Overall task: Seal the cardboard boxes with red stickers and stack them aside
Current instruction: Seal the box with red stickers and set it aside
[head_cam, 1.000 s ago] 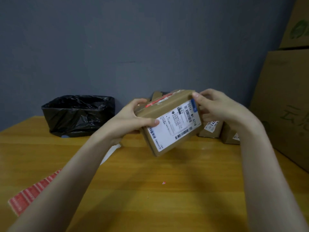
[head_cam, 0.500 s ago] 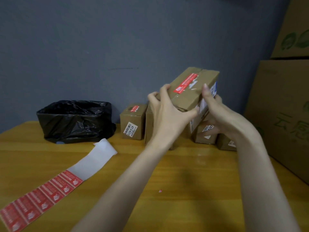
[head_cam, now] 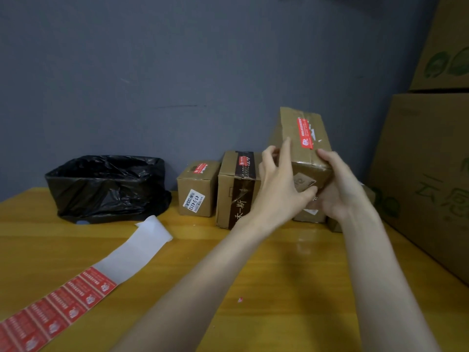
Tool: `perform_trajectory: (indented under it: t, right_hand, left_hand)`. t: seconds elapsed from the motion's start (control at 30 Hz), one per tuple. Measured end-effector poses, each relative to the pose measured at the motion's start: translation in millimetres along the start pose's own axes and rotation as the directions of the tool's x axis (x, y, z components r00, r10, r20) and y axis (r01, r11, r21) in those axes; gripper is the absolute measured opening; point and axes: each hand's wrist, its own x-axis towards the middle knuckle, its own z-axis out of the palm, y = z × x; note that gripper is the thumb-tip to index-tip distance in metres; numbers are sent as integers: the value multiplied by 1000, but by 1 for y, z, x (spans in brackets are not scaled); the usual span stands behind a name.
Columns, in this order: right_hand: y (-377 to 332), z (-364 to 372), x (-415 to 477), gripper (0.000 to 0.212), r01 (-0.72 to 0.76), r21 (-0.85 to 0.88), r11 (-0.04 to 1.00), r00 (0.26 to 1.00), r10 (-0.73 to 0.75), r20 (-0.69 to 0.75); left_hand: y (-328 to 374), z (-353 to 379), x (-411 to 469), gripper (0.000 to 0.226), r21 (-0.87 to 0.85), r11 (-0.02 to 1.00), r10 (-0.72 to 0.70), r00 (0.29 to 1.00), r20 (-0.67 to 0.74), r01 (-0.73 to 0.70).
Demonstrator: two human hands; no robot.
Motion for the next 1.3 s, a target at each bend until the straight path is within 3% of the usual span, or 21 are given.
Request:
perform_trajectory:
  t: [0.17, 0.3, 0.4, 0.47, 0.53, 0.63, 0.7, 0.9, 1.07, 1.23, 1.3]
  right_hand:
    - [4, -9, 11, 51, 3, 68, 998, 995, 4, -95]
    - [16, -8, 19, 62, -76, 57, 996, 981, 85, -176]
    - [24, -4, 26, 62, -134, 33, 990, 963, 138, -232]
    - [29, -1, 30, 58, -159, 21, 987, 957, 159, -244]
    - [35, 0, 35, 58, -180, -10, 984, 949, 171, -265]
    - [44, 1, 40, 74, -225, -89, 970, 937, 191, -292]
    - [50, 3, 43, 80, -239, -119, 964, 934, 194, -301]
    - [66, 10, 52, 78, -289, -212, 934, 914, 204, -350]
    - [76, 8, 57, 76, -231, -411, 882, 932, 78, -355]
    - [83, 2, 58, 75, -205, -725, 657, 915, -135, -381]
    - [85, 1, 56, 64, -148, -783, 604, 887, -269, -376]
  left_hand:
    - [1, -6, 14, 89, -60, 998, -26, 993, 118, 33]
    - [-2, -10, 18, 83, 41, 997, -73, 978, 195, 66]
    - [-8, -22, 22, 57, 107, 993, -55, 994, 95, 44]
    - [-17, -30, 24, 53, 170, 981, -97, 995, 27, 91]
    - [-32, -35, 28, 53, 342, 930, -146, 989, 7, 135]
    - [-54, -41, 33, 46, 530, 820, -268, 963, 24, 215]
    - [-65, -43, 32, 41, 513, 822, -308, 950, 40, 245]
    - [-80, -42, 27, 42, 471, 856, -251, 968, 20, 212]
    - [-84, -42, 27, 41, 453, 869, -228, 973, 14, 197]
    - [-89, -40, 21, 44, 436, 872, -206, 975, -85, 222]
    - [-88, -40, 19, 46, 464, 858, -202, 975, -92, 222]
